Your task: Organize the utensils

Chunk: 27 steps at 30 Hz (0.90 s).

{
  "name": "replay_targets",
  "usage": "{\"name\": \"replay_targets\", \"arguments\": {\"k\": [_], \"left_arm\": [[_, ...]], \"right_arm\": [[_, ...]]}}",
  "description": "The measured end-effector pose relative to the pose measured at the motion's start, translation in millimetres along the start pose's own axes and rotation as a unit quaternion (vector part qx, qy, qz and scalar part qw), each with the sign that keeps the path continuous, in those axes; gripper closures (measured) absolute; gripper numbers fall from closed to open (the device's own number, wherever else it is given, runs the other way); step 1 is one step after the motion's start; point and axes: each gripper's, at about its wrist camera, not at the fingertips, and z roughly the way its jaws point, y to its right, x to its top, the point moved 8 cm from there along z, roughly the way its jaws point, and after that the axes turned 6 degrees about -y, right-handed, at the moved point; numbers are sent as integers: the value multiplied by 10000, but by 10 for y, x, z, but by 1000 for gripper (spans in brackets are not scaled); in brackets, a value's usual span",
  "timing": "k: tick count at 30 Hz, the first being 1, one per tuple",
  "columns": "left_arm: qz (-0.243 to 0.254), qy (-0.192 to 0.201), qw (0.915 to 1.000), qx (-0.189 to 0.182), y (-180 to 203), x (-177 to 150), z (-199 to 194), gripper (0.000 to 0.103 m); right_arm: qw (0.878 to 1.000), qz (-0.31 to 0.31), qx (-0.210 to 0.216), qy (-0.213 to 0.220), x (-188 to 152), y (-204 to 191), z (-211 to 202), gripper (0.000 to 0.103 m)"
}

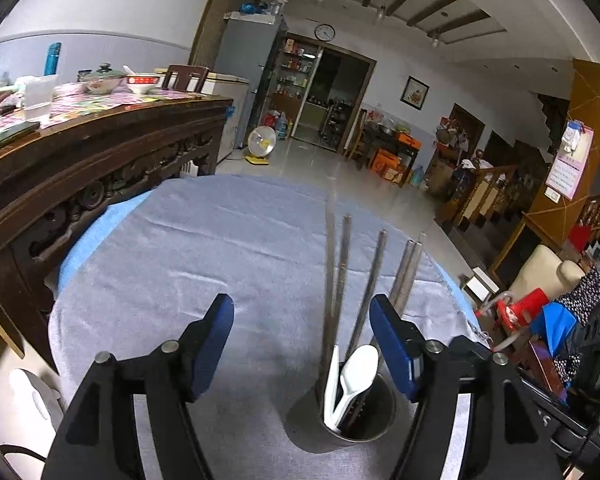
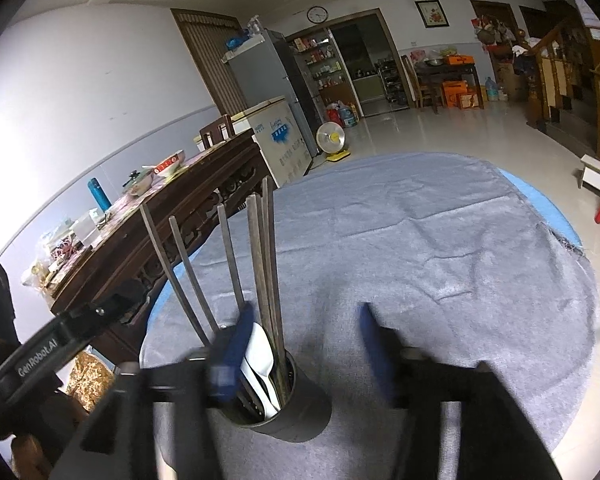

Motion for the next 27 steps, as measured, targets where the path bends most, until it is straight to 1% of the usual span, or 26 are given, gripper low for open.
{"name": "replay_targets", "arguments": {"k": [5, 10, 14, 16, 19, 20, 22, 24, 27], "left_arm": [[-327, 14, 9994, 143, -249, 39, -32, 32], [-450, -80, 9987, 209, -378, 12, 13, 32], [-684, -275, 9967, 329, -490, 56, 202, 32], [-691, -555, 9951, 434, -524, 57, 381, 32], [-719, -926, 9926, 330, -514, -1, 613, 32], [-719, -1123, 9907, 285, -500, -36, 713, 32], [-728, -1348, 9881, 148, -455, -94, 829, 32], [-699, -1413, 9875, 51, -404, -124, 863, 32], [-470, -1447, 9883, -97, -268, -190, 859, 32]], "right_arm": [[10000, 51, 0, -44, -34, 31, -43, 37], [9999, 32, -32, -141, -92, 40, -29, 36], [9998, 57, -23, -210, -114, 45, 7, 36], [9997, 40, -18, -220, -119, 36, 12, 36], [9997, 24, -19, -236, -135, 28, 26, 36], [9997, 26, -26, -242, -138, 28, 28, 36], [9997, 37, -27, -253, -148, 39, 31, 36], [9996, 56, -34, -266, -151, 61, 37, 36], [9995, 101, -49, -295, -156, 93, 67, 36]]}}
